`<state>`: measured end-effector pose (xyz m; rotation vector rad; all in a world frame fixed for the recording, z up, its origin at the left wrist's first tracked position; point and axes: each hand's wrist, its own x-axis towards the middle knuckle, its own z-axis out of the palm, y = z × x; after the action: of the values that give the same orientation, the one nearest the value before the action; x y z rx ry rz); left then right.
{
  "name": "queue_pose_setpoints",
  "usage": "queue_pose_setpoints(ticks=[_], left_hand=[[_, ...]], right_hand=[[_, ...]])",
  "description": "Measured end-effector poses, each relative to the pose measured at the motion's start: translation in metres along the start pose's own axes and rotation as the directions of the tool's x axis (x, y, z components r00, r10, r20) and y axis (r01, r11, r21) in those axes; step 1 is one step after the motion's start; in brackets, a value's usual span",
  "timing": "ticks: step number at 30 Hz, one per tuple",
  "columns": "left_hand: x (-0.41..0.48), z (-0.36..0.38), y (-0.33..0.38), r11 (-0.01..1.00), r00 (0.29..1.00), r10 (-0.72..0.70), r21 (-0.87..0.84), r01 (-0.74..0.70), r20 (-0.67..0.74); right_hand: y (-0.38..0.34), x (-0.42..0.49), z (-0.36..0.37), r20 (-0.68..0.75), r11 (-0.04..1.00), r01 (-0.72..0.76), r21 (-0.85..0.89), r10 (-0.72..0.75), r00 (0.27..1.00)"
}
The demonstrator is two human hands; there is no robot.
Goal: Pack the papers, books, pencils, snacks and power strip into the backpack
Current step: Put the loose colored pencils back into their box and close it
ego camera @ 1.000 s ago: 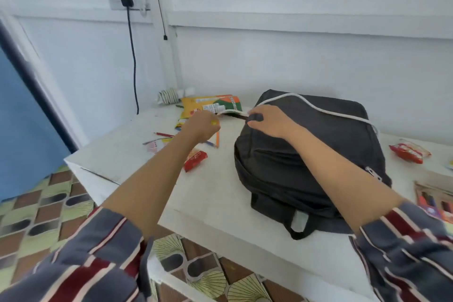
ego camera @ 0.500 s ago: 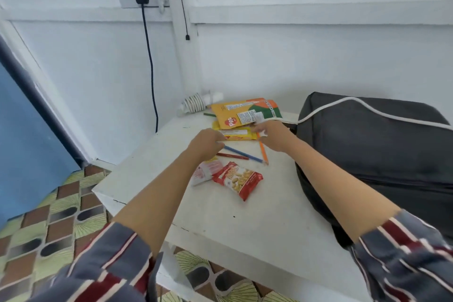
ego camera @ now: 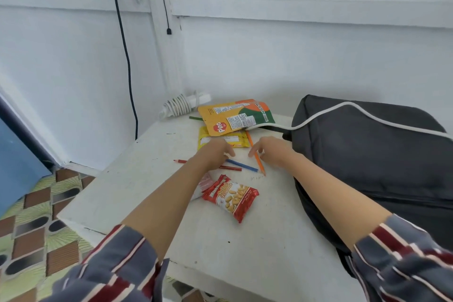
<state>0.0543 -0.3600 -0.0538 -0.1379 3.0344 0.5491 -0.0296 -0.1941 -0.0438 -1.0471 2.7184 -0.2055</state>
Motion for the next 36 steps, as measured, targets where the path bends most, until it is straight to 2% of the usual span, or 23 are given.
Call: queue_pose_setpoints(ticks=[5,9,12,14,17,20,23,25,29,32,36], left_hand=[[0.004,-0.003,-0.003,0.999,0.998,0.035,-0.039,-0.032,0.06],[0.002,-0.004,-0.003,0.999,0.997,0.047,-0.03,-0.045,0.066],[0.0,-0.005,-0.004,0.998,0.995,0.058,-0.039,-0.054,0.085],[-0.001,-0.007,-0.005,0.996,0.994,0.06,-0.065,-0.054,0.094],[-0.003,-0.011,-0.005,0.988,0.995,0.085,-0.136,-0.076,0.061],[-0.008,-0.018,-0.001,0.952,0.993,0.114,-0.284,-0.115,-0.02],[-0.013,-0.027,0.007,0.883,0.988,0.097,-0.449,-0.141,-0.12],[-0.016,-0.032,0.015,0.824,0.98,0.071,-0.542,-0.163,-0.187],[-0.024,-0.042,0.049,0.707,0.963,0.069,-0.668,-0.23,-0.259],[-0.025,-0.046,0.083,0.639,0.939,0.096,-0.703,-0.314,-0.331],[-0.021,-0.042,0.135,0.569,0.936,0.129,-0.748,-0.341,-0.329]], right_hand=[[0.004,0.005,-0.003,-0.021,0.993,0.057,-0.101,-0.06,0.998],[0.008,0.006,-0.004,0.017,0.957,0.158,-0.245,-0.158,0.987],[0.013,0.006,-0.006,0.002,0.938,0.222,-0.265,-0.23,0.973],[0.016,0.005,-0.011,-0.068,0.952,0.244,-0.187,-0.26,0.963],[0.021,-0.002,-0.021,-0.22,0.961,0.262,0.088,-0.238,0.946],[0.022,-0.011,-0.034,-0.356,0.879,0.288,0.381,-0.148,0.923],[0.021,-0.019,-0.048,-0.496,0.789,0.313,0.528,-0.013,0.868],[0.02,-0.028,-0.057,-0.532,0.705,0.344,0.62,0.055,0.845],[0.019,-0.052,-0.069,-0.555,0.613,0.349,0.709,0.178,0.813],[0.024,-0.077,-0.075,-0.588,0.538,0.392,0.747,0.258,0.767],[0.045,-0.115,-0.086,-0.632,0.496,0.447,0.744,0.308,0.711]])
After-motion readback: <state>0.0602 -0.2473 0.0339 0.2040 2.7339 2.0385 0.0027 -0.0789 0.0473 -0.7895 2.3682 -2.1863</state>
